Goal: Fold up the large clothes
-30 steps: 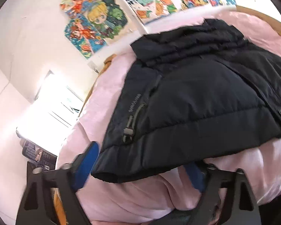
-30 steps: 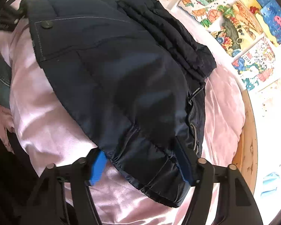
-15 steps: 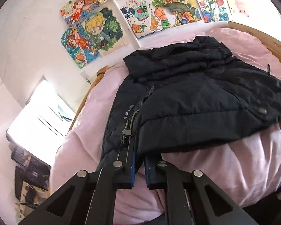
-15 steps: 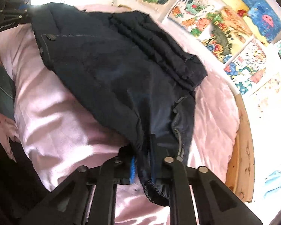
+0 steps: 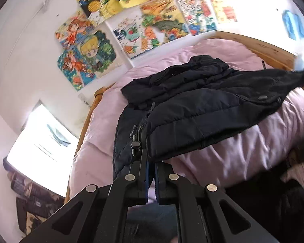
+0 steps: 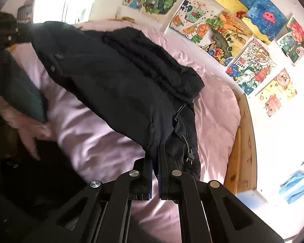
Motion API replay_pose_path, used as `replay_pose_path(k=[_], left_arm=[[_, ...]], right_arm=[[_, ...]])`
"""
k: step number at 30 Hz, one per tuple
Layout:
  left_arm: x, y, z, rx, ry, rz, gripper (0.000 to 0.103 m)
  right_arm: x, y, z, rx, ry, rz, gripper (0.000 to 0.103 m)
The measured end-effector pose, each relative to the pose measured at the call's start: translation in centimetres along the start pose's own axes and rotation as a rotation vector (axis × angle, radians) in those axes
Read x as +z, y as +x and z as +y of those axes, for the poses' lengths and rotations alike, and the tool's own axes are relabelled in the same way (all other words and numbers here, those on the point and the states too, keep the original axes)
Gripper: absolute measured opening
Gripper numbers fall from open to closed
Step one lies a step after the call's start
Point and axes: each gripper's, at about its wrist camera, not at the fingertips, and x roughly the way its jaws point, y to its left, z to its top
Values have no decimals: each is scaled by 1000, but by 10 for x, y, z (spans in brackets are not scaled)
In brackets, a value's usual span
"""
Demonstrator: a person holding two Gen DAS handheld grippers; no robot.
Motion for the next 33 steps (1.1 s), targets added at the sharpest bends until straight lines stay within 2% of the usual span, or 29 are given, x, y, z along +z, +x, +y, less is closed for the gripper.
replay_pose_path(k=[4, 7, 14, 18, 25, 33], left_arm=[[-7, -19, 7, -27, -1, -11, 5], [-3, -20, 7, -45, -27, -8, 5], [31, -27, 22, -56, -144, -83, 5], [53, -25, 31, -48, -178, -132, 5], [119, 6, 57, -13, -240, -181, 5], [199, 79, 69, 58, -210, -159, 5]], right_arm=[[-13, -31, -2, 26, 8, -17, 3], [-14, -33, -4, 15, 16, -35, 3], [2, -40, -22, -28, 169, -163, 3], [13, -36, -37, -38, 245, -217, 3], [58, -12, -76, -96, 291, -291, 3], [133, 54, -123, -174, 295, -284, 3]])
